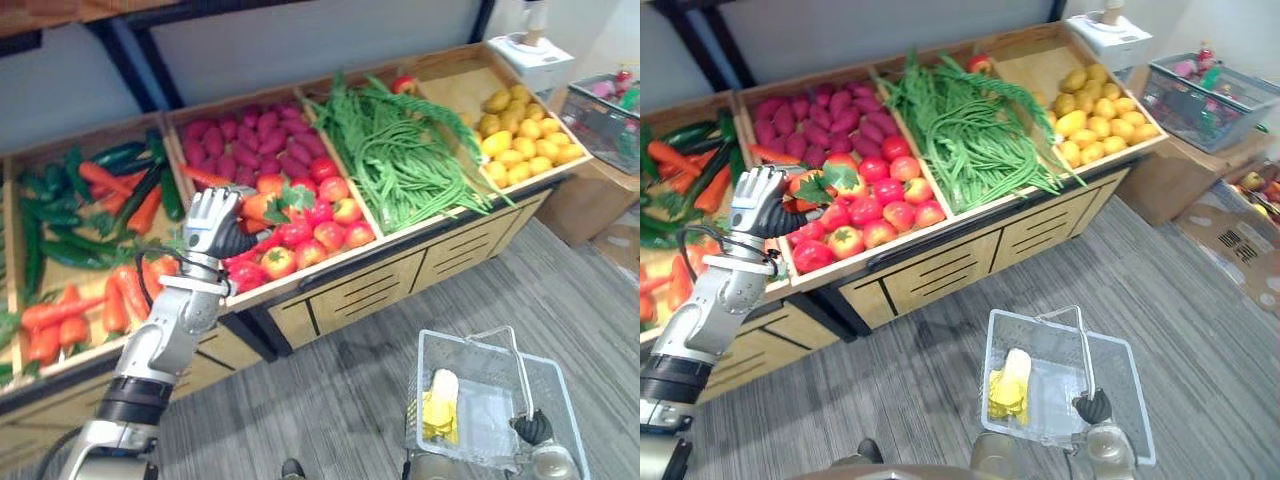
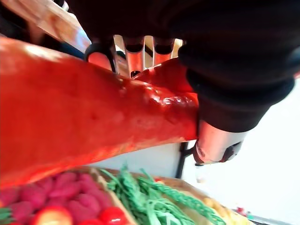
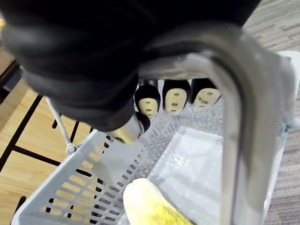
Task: Pick vegetable in the basket
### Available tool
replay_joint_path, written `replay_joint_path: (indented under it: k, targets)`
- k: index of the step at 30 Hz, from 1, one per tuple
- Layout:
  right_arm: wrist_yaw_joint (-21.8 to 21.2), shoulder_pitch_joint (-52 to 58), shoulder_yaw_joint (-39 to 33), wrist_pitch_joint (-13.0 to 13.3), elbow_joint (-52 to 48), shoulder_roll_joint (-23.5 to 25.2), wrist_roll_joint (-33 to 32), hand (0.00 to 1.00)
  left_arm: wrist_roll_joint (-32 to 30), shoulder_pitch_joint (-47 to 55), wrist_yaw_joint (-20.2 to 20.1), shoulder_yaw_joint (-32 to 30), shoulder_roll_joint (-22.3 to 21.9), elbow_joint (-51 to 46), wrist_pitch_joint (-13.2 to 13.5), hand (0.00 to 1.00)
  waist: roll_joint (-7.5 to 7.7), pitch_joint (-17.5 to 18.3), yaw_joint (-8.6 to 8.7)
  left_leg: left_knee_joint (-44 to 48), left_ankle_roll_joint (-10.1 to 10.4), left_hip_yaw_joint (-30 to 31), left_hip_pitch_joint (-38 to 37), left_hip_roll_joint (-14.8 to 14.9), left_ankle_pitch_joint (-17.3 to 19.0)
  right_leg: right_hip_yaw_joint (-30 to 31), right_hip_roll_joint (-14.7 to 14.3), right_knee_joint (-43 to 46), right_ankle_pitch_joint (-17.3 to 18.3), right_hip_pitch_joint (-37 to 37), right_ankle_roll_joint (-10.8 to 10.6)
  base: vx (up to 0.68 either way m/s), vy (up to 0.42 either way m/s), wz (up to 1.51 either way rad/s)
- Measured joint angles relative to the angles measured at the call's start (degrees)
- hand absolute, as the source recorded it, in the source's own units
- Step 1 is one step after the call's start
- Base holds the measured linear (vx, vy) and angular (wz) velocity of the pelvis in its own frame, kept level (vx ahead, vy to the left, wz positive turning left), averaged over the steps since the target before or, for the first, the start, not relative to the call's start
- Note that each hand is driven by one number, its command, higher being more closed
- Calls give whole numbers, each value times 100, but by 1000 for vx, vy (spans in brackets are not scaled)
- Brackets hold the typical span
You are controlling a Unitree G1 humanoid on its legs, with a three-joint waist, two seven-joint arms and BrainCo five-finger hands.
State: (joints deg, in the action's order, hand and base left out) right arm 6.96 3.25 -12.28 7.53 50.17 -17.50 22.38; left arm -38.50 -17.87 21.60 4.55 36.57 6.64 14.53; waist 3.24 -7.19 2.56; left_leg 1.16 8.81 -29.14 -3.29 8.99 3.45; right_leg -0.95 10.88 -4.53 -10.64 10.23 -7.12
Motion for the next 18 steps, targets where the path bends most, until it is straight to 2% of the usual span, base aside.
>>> replay_joint_path:
  k: [5,7,13,18]
  targets:
    - [-119,-81,468,21,-612,-360,164,100,0,-111,-79,430,-42,-20,66,100,-19,93,100,2,120,-608,-314,81,136,544,-239,-75,-153,52,-50,45,-22,-70]
    - [-263,-94,670,53,-1062,-624,254,100,0,-270,-191,783,-58,-20,161,100,-14,98,212,4,152,-865,-501,87,216,780,-319,-75,-173,47,-77,9,-12,-53]
    - [-341,-148,1092,75,-1728,-1057,255,100,6,-456,-261,1426,-335,-20,249,100,-20,205,212,111,238,-1539,-837,99,448,1332,-491,-64,-192,39,-105,-31,4,-55]
    - [-499,-162,1496,170,-2622,-1367,255,100,203,-497,-470,2121,-641,-41,442,100,-51,265,222,522,341,-2107,-1030,293,763,1724,-660,-45,-195,57,-110,-40,-22,-48]
